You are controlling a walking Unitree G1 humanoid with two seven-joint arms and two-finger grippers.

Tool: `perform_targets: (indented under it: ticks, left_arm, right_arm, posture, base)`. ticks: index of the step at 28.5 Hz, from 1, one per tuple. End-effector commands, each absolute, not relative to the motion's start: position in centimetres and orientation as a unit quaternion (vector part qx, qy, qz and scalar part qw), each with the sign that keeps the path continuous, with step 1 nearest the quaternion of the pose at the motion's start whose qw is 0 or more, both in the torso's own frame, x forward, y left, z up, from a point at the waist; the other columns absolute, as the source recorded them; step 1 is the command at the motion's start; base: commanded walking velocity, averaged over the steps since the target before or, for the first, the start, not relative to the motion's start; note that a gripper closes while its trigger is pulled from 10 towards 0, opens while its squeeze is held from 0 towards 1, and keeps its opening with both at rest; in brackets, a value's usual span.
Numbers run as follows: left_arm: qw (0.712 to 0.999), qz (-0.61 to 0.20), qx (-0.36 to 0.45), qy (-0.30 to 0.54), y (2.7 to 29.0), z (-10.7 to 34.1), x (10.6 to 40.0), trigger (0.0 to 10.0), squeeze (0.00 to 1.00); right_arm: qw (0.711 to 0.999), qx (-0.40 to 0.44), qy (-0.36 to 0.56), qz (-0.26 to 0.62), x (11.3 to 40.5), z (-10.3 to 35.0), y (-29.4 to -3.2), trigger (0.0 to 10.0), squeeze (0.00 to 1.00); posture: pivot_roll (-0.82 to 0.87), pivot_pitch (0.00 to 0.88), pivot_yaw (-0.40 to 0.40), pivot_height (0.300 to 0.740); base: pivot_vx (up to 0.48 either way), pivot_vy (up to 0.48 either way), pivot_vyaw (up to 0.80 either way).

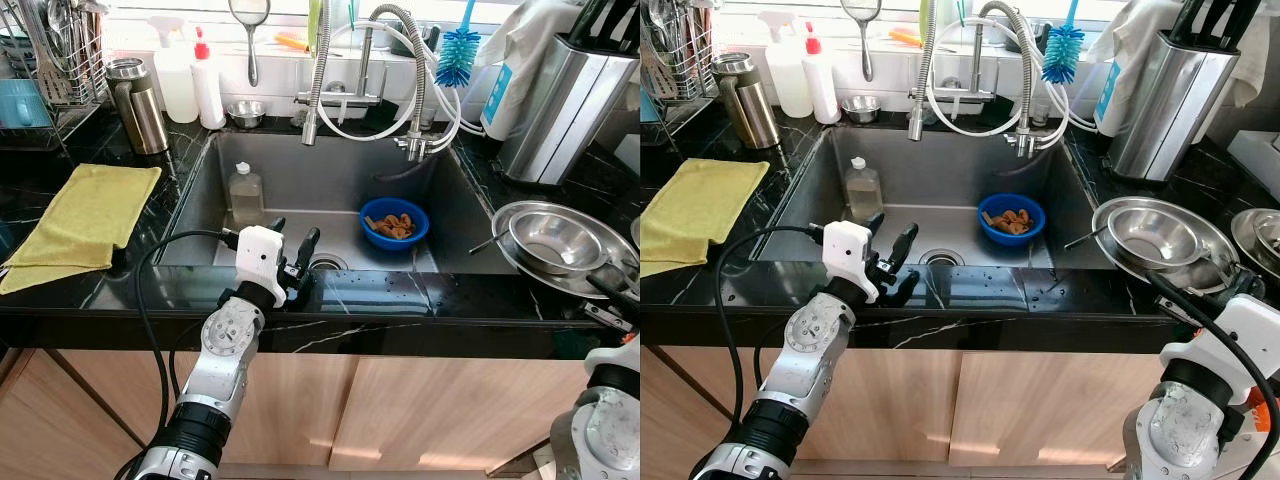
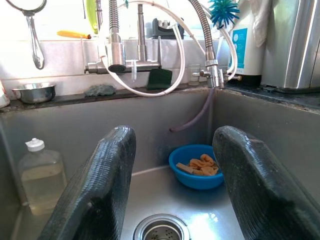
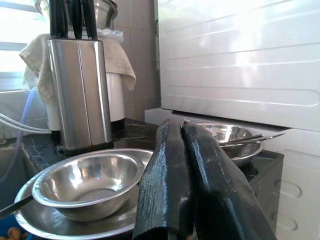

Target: Kitchen organization

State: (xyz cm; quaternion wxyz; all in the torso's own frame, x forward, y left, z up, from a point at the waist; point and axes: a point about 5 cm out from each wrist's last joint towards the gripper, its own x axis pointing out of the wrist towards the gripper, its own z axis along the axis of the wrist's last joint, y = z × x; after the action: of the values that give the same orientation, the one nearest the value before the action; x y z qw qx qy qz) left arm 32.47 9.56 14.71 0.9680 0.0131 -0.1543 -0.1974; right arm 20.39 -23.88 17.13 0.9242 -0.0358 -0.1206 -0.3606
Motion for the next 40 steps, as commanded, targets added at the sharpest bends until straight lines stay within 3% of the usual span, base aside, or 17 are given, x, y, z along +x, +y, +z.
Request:
perform_targets:
  ticks: [1,25,26,27,40]
  left_arm:
    - [0.966,-0.203,0.022,-0.159,9.3,14.8,32.5,10.0,0.0]
    - [0.965,-0.206,0.018,-0.16,8.9,14.8,32.5,10.0,0.0]
    - [0.965,-0.205,0.018,-0.159,9.0,14.8,32.5,10.0,0.0]
    - [0.966,-0.205,0.018,-0.159,9.0,14.8,32.5,10.0,0.0]
    - [0.966,-0.201,0.015,-0.16,9.1,14.9,32.6,10.0,0.0]
  right_arm:
    - [0.924,-0.036,-0.14,-0.354,20.5,17.9,-23.6,10.0,0.0]
    - [0.933,-0.053,-0.125,-0.334,21.2,17.6,-23.3,10.0,0.0]
    - [0.932,-0.055,-0.124,-0.336,21.2,17.7,-23.3,3.4,0.0]
    - [0.931,-0.053,-0.125,-0.338,21.1,17.7,-23.4,0.0,0.0]
    - [0.91,-0.08,-0.158,-0.375,20.8,19.8,-24.8,0.0,0.0]
  posture:
    - [0.07,0.02,-0.072,0.74]
    - [0.06,0.009,-0.076,0.74]
    - [0.06,0.009,-0.076,0.74]
    - [0.07,0.013,-0.078,0.74]
    - [0.06,0.018,-0.077,0.74]
  base:
    - [0.0,0.0,0.0]
    - [0.0,0.0,0.0]
    - [0.0,0.0,0.0]
    - [0.0,0.0,0.0]
    - [0.0,0.0,0.0]
